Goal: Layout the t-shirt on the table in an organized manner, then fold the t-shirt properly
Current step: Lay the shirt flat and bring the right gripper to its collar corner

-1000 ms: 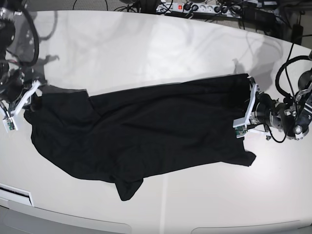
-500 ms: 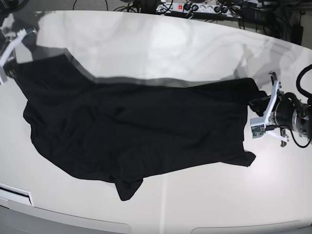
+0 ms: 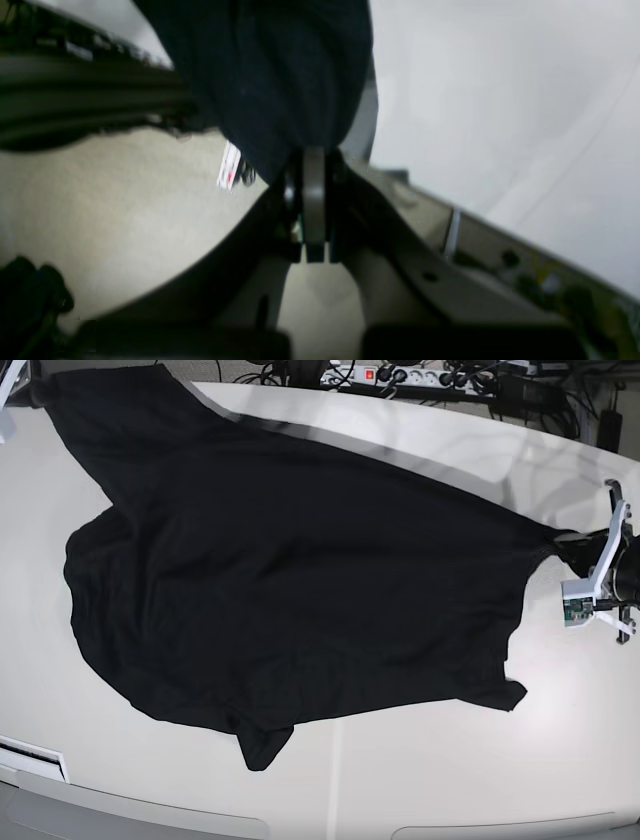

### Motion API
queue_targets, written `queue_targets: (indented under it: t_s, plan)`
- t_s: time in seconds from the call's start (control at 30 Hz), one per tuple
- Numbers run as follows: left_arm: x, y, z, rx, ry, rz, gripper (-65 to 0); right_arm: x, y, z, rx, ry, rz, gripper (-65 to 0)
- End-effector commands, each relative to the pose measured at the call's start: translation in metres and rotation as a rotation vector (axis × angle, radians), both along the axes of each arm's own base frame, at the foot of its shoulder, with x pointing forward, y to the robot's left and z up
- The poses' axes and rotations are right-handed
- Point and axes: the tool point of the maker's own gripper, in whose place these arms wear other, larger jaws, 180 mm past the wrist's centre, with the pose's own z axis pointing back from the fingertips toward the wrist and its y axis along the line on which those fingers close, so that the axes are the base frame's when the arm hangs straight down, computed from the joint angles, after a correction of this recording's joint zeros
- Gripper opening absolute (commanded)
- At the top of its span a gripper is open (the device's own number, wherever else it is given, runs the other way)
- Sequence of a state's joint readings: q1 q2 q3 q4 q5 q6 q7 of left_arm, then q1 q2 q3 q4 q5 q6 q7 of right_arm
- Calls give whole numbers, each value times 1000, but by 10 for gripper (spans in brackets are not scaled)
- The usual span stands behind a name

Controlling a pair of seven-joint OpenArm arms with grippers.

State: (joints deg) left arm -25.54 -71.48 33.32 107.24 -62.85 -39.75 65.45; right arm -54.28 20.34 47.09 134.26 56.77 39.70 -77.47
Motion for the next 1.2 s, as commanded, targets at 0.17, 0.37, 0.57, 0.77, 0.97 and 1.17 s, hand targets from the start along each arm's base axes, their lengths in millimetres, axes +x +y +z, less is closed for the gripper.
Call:
queue_targets:
  t_s: [0.17,0.37,0.57,0.77,0.97,1.17]
  plan:
    - [-16,17,-4,59,52,9,-650,-24,-33,-1,-154,97,-164,-650]
    - [-45,17,-24,61,148,3,-650,-46,-32,-9,-158,122,-350,-650]
    - [-58,27,-37,119,175,-16,-650,-55,-20,-14,-119,133,-368,-650]
    - [-70,38,-43,181,217,-27,-650,-57,-8,-15,-66,158,-316,-650]
    - [-69,46,-43,225,209,-35,-650,-55,-2,-14,-34,149,-306,-650]
    - [-69,42,-43,202,211,-31,-650,-56,-5,-15,-45,153,-330,-606]
